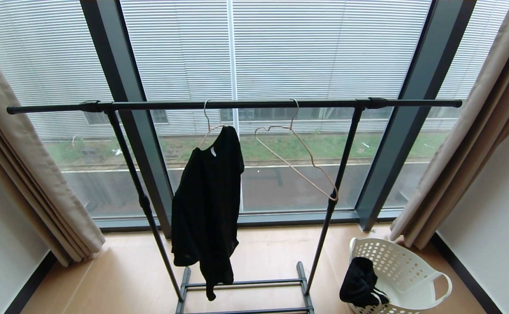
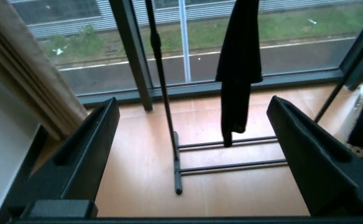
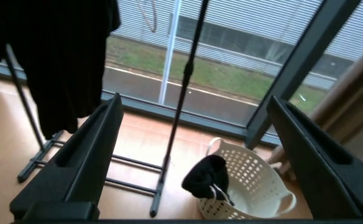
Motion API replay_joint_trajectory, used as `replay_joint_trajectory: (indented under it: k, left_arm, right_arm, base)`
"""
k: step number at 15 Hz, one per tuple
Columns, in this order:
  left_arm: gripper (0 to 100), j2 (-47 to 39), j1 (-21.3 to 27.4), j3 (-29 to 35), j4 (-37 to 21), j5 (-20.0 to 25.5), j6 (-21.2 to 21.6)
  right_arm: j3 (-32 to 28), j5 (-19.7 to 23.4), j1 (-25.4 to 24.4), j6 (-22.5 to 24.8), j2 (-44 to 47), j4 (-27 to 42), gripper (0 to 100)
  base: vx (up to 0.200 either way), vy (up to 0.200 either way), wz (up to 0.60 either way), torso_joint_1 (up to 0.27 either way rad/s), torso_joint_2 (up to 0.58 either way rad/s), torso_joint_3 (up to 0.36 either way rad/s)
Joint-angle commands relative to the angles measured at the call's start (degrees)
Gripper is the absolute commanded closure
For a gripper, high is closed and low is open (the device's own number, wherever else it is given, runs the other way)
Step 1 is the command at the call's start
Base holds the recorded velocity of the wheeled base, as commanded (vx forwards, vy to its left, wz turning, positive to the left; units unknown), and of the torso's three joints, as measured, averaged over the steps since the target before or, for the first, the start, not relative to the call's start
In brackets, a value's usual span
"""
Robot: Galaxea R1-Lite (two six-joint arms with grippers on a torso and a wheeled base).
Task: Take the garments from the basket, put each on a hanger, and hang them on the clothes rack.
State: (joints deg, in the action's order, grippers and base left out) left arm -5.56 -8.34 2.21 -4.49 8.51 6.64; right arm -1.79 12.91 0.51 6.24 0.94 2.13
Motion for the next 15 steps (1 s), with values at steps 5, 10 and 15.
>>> replay_joint_trajectory:
  k: [5,10,15]
  left_arm:
    - [0,0.3,4.2,-0.4,0.2,3.1,-1.7]
    - [0,5.6,8.6,-0.5,0.4,1.1,-2.0]
    - [0,5.6,8.6,-0.7,1.1,-2.1,-5.1]
  right_arm:
    - [-0.3,2.6,-0.2,-2.6,-0.7,0.2,0]
    - [-0.1,2.6,-0.2,3.5,-0.7,0.5,0]
    - [-0.1,2.6,-0.2,3.9,-0.7,0.5,0]
  base:
    - [0.000,0.000,0.00,0.000,0.00,0.000]
    - [0.000,0.000,0.00,0.000,0.00,0.000]
    - [0.000,0.000,0.00,-0.018,0.04,0.022]
